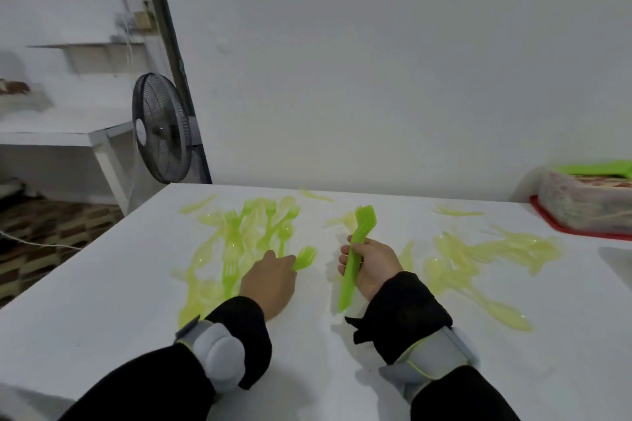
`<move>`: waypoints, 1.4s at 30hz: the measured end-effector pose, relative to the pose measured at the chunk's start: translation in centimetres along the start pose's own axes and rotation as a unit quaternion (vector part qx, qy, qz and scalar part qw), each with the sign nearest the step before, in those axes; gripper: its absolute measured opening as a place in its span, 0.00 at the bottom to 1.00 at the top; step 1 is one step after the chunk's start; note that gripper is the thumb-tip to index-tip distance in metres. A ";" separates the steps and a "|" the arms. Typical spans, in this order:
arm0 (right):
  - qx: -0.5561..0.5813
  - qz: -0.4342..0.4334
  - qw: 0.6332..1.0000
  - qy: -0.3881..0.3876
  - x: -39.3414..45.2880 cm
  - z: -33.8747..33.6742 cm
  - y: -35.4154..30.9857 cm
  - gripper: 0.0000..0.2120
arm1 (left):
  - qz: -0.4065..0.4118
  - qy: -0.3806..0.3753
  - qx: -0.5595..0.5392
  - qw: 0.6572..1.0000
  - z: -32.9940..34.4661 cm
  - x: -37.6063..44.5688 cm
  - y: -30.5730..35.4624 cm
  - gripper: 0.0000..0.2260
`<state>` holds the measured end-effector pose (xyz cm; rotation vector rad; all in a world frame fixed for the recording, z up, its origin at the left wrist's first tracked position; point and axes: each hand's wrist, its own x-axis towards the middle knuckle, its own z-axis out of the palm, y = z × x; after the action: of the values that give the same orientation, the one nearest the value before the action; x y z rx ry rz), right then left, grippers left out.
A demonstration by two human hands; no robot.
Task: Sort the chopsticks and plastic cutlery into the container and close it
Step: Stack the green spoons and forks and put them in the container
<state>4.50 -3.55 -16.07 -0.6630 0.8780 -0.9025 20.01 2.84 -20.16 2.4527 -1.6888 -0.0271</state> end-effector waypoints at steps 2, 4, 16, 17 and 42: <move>-0.004 0.000 1.000 0.003 -0.3 0.1 0.3 0.11 | 0.014 0.019 0.079 0.997 0.1 -0.6 0.6 0.18; -0.009 0.002 1.000 0.008 -0.5 0.2 0.7 0.11 | 0.022 0.032 0.121 0.992 0.1 -0.7 1.0 0.21; -0.100 -0.055 0.993 0.017 -0.2 0.9 2.2 0.09 | 0.009 -0.027 -0.451 0.892 -3.5 -1.8 7.6 0.20; -0.114 -0.057 0.991 0.024 -0.2 0.9 2.2 0.09 | 0.006 -0.044 -0.454 0.890 -3.5 -1.6 7.6 0.21; -0.032 -0.014 0.997 0.067 2.5 3.5 2.2 0.06 | 0.062 0.043 -0.358 0.931 -4.0 2.4 3.9 0.16</move>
<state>9.18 -4.23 -17.04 -0.6770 1.0225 -0.9550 17.71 -0.22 -15.43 1.7756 -1.4452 -0.4332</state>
